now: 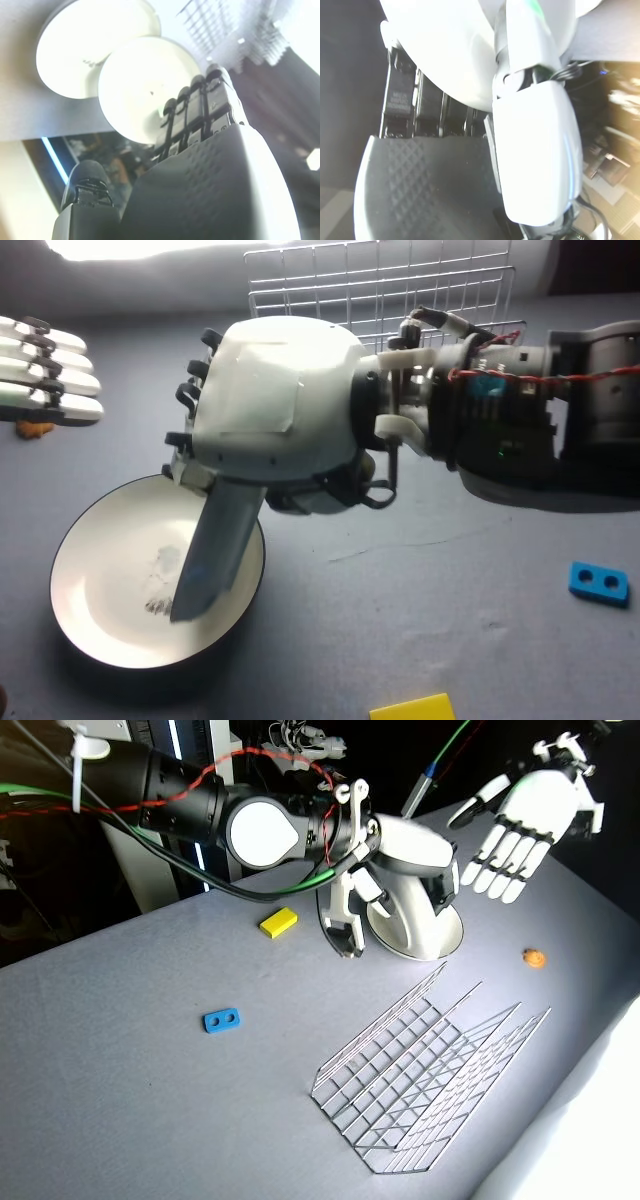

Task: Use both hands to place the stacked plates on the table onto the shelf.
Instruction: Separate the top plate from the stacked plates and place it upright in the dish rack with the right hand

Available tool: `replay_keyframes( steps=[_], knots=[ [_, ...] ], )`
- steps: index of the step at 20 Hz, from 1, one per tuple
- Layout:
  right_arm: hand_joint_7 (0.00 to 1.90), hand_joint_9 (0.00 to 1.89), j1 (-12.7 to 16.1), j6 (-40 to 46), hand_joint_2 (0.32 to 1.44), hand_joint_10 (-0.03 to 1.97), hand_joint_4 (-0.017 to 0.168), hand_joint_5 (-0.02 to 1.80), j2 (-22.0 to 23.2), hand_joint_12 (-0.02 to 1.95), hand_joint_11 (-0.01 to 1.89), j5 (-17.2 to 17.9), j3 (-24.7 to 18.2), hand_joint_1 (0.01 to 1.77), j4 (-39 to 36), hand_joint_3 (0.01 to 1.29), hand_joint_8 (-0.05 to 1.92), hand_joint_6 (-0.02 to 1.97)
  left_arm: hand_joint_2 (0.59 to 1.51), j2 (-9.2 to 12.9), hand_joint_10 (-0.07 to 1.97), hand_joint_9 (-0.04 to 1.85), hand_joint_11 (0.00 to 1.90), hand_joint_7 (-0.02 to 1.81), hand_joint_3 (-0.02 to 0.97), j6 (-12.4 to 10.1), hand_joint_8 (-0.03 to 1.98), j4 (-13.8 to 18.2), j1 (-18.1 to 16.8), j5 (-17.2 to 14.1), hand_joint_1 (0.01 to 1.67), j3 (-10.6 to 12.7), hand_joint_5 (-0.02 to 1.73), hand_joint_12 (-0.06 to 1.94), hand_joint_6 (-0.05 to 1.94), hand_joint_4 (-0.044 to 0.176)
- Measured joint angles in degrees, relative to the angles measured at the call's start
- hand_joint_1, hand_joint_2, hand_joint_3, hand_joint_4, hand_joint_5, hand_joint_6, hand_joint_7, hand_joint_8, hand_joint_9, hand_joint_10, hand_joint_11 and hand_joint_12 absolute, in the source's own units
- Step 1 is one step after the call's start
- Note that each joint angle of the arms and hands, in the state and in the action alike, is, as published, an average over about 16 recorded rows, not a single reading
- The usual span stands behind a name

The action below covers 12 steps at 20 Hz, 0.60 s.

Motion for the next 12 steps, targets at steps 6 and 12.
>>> replay_keyframes(
  steps=[6, 12],
  knots=[
    [1.01, 1.00, 3.0, 4.4, 0.98, 1.10, -0.002, 0.90, 3.7, 1.11, 0.81, 1.5, -2.5, 1.34, 0.1, 0.01, 0.79, 1.04, 1.162, 0.8, 0.01, 0.02, 0.01, 0.03, 0.016, -2.1, -0.01, 0.5, -1.0, 0.0, 0.01, 3.1, 0.02, 0.01, 0.02, 0.003],
    [1.02, 1.00, 6.5, 19.8, 0.98, 1.11, -0.002, 0.90, 7.2, 1.13, 0.80, 4.6, -2.3, 1.34, -4.8, 0.01, 0.79, 1.04, 1.162, 0.9, 0.01, 0.02, 0.01, 0.03, 0.016, -2.7, -0.01, 0.6, -1.0, 0.4, 0.01, 4.5, 0.02, 0.01, 0.02, 0.004]
  ],
)
